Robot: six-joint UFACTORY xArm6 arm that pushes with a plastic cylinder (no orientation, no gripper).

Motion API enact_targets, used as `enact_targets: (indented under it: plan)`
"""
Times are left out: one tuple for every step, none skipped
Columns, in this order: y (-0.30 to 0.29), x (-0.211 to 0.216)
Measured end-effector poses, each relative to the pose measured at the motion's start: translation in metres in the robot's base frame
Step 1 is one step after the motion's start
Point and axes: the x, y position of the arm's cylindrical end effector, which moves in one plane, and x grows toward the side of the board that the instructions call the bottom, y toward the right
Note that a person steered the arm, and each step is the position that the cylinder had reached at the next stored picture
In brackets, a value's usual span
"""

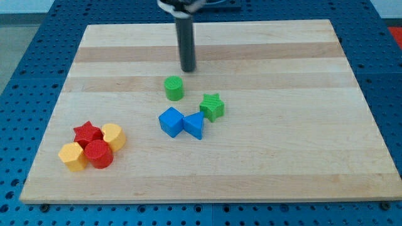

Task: Push the green star into the blue triangle

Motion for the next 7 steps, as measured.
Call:
enact_targets:
  plan:
    - [0.028,0.042]
    - [0.035,0.042]
    - [0.038,0.043]
    - [0.038,0.055]
    - [0.038,0.058]
    - [0.030,0.059]
    - [0.003,0.072]
